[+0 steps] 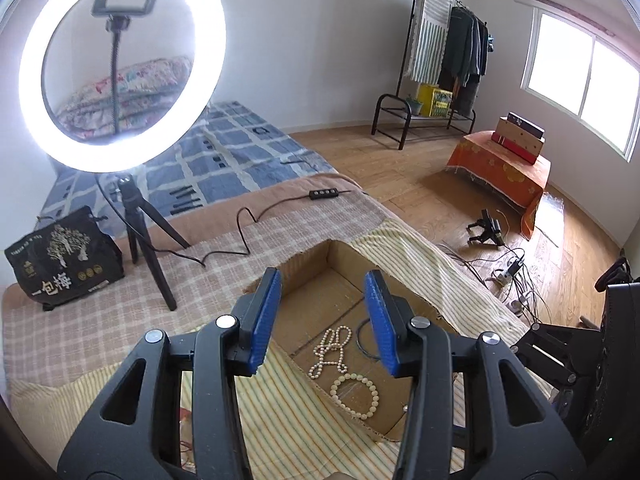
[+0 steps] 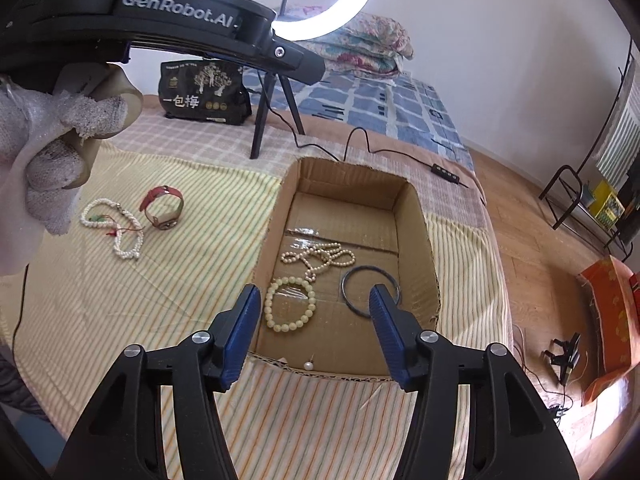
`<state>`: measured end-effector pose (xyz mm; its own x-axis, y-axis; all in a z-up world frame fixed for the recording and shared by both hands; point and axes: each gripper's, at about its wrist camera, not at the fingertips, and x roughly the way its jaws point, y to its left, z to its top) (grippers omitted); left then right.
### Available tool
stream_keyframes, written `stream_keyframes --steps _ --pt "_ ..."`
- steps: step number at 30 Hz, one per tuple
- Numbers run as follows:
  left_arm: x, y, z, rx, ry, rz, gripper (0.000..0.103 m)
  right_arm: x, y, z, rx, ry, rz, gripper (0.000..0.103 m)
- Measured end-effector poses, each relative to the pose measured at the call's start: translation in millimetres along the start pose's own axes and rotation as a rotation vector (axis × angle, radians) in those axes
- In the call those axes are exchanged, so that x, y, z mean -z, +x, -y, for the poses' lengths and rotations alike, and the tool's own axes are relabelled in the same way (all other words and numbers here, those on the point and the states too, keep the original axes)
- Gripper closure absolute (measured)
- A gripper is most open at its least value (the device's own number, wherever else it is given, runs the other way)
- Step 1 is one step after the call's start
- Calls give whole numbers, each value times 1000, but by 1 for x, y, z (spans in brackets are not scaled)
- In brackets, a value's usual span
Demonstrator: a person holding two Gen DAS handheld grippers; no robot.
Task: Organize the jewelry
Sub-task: 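Withdraw both open tools from the box toward the bed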
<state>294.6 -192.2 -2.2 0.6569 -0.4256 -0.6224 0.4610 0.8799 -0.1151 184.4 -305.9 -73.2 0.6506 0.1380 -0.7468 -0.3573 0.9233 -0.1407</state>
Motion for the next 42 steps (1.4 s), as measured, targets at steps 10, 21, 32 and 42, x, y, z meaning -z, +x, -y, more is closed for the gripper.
stream_keyframes --steps 10,21,32,42 --pt "5 -56 -25 -53 10 48 59 -12 -23 -24 32 -22 33 35" --pt "33 -116 -68 -128 5 71 59 -22 -32 -46 14 -37 49 27" --pt "94 -164 -143 -230 -105 24 59 -24 -19 -75 -89 -90 89 27" --pt "145 -170 -190 -271 -209 -38 59 -40 12 -83 -185 -13 57 27"
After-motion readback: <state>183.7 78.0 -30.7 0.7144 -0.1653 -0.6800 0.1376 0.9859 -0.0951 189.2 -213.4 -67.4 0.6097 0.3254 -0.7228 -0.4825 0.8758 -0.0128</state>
